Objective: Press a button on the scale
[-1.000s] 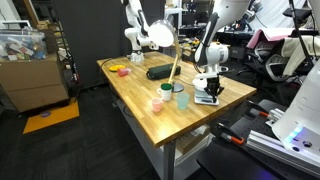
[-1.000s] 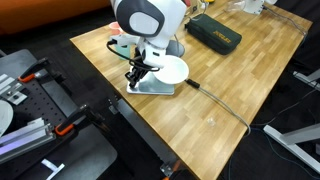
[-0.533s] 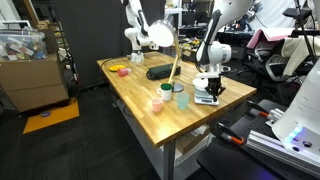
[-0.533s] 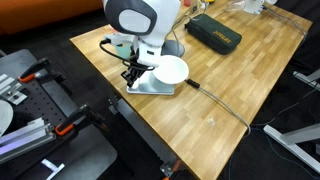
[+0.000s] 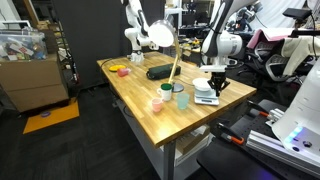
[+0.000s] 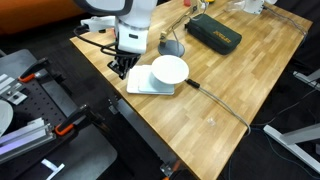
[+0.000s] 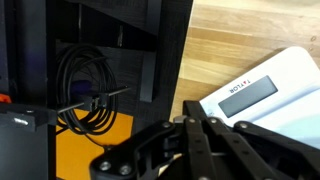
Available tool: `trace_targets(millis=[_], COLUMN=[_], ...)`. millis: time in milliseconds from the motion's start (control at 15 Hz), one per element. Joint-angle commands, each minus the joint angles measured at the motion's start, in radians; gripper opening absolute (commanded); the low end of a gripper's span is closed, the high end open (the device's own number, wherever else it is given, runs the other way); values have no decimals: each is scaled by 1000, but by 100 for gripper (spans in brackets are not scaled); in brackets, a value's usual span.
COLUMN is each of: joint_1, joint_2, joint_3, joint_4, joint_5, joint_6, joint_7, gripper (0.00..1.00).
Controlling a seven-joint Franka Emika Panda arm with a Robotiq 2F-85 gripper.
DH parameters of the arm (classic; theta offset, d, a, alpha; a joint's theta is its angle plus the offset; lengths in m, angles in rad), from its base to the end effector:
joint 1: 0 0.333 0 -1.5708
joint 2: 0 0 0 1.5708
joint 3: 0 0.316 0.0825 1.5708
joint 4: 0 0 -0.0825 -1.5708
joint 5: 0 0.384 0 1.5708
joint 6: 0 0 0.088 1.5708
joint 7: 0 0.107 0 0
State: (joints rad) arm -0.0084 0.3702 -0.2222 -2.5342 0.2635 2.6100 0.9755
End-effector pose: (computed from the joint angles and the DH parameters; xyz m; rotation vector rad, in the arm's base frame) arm 0.4014 -0.1113 0.1204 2.2720 -2.0106 -0.3999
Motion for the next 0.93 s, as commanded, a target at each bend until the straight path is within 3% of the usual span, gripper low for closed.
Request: trace_targets(millis=[0, 400, 733, 800, 867], joint_1=[22, 15, -14, -21, -37], joint_2=[-118, -241, -303, -315, -333], joint_3=[-7, 16, 47, 55, 75], joint_4=[-91, -178, -205, -205, -204], joint_5=[-42, -90, -31, -8, 92], joint_6=[17, -16, -68, -87, -116], joint_7=[46, 113, 66, 41, -54], gripper=[0, 0, 0, 26, 28])
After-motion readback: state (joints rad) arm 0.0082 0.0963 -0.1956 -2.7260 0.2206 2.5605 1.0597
